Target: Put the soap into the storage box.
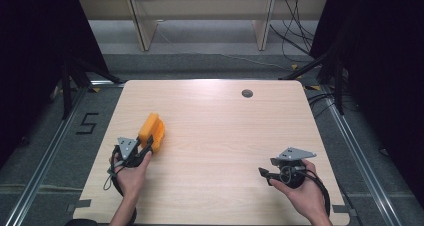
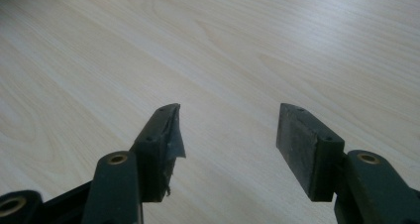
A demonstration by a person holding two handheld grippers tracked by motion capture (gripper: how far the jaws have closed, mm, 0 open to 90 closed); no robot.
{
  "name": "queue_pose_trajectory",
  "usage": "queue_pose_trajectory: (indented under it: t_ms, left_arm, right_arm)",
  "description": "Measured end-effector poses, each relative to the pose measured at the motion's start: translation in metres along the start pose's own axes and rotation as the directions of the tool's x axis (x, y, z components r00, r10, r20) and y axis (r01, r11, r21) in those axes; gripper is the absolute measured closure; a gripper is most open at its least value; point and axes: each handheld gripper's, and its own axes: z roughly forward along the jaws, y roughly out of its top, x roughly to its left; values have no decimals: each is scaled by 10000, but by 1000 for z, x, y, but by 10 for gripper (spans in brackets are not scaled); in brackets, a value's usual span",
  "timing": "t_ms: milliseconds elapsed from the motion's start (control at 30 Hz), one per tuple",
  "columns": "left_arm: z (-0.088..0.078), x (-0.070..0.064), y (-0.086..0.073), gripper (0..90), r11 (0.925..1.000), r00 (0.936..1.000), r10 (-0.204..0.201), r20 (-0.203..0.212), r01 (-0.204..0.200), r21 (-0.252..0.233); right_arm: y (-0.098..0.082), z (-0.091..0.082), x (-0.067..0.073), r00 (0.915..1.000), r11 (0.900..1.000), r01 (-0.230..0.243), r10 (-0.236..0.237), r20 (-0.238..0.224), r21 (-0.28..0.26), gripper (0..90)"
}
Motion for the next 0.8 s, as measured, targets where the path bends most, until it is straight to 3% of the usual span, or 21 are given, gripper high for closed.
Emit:
queue_pose_trajectory:
  t_ms: [167, 233, 267, 500, 600, 800]
  left_arm:
    - [-2, 1, 20, 492, 9976, 9999, -22, 150, 11, 690]
    - [-3, 1, 28, 455, 9953, 9998, 50, 215, -70, 961]
    - [-3, 1, 32, 439, 9937, 9997, 49, 239, -76, 1116]
    - [-2, 8, 45, 375, 9797, 9994, 97, 318, -159, 1998]
    - [1, 12, 45, 456, 9735, 9992, 376, 95, -388, 2254]
    - [5, 16, 44, 500, 9740, 9999, 126, 93, -143, 2259]
  right_arm:
    - [0, 0, 0, 10000, 10000, -44, 44, -21, 34, 427]
    - [1, -1, 3, 9993, 9993, -352, 353, -76, 105, 426]
    - [1, 0, 0, 9999, 10000, 54, -54, -90, -31, 426]
    - [0, -1, 0, 10000, 10000, -16, 16, -9, 14, 423]
    - [0, -1, 0, 10000, 9999, -90, 90, -24, 80, 421]
    - [0, 1, 1, 9995, 9995, -300, 302, -136, 117, 419]
